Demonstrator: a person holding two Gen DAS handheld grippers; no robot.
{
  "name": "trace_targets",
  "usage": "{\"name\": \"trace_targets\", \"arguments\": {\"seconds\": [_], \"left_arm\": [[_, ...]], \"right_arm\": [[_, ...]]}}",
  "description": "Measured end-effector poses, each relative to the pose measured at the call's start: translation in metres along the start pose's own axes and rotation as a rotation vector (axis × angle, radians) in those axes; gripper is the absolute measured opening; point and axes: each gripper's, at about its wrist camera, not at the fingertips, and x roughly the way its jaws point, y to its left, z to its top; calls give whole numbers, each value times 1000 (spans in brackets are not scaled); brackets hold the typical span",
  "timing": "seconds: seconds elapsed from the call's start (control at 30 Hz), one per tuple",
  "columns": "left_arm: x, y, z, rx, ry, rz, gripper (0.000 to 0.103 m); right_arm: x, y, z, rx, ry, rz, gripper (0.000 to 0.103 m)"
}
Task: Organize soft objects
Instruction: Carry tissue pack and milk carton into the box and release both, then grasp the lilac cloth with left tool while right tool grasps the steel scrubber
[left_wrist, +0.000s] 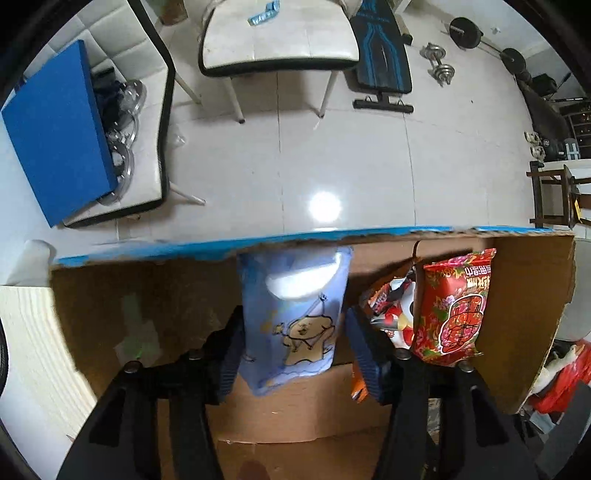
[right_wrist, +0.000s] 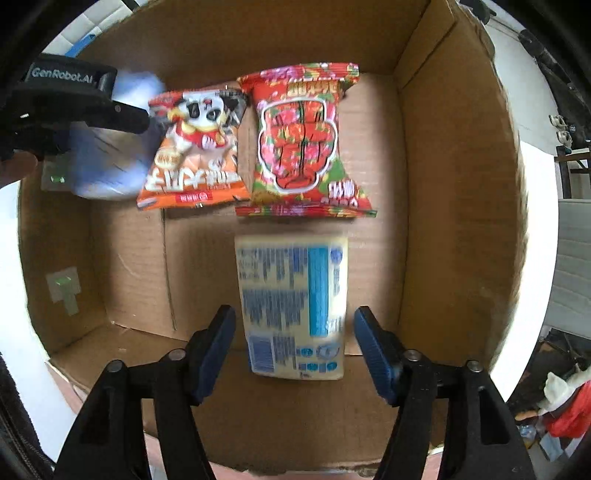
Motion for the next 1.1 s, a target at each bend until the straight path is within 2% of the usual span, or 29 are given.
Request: {"name": "trace_targets", "arguments": {"seconds": [0.03, 0.13, 0.17, 0.2, 0.23, 0.3, 0.37, 0.57, 0.8, 1.0, 1.1], "left_arm": [[-4, 1, -2, 3, -12, 1, 66], [-19, 4, -11, 8, -45, -1, 68], [-23, 6, -15, 7, -55, -4, 74], [-27, 7, -18, 4, -64, -8, 92], [-34, 10, -25, -3, -84, -16, 101], [-44, 13, -37, -2, -111, -22, 101], [-55, 14, -51, 7, -137, -16, 101], [-79, 13, -99, 25, -216, 0, 101], [-107, 6, -152, 21, -324, 63, 101], [-129, 0, -185, 8, -372, 98, 101], [-143, 3, -213, -28, -413, 128, 101]], "right_arm": [[-4, 1, 0, 0, -7, -2, 73], [-16, 3, -1, -3, -30, -9, 73], [-21, 5, -1, -3, -40, -16, 75], [-25, 7, -2, -3, -44, -17, 80], [-28, 8, -3, -2, -49, -18, 83], [-29, 9, -3, -1, -63, -13, 96], [-34, 11, -8, -3, -83, -7, 103], [-45, 21, -22, 4, -149, -9, 103], [-82, 12, -48, -9, -218, -14, 103], [-109, 8, -74, -19, -273, 24, 103], [-123, 2, -98, -6, -317, 58, 103]]}}
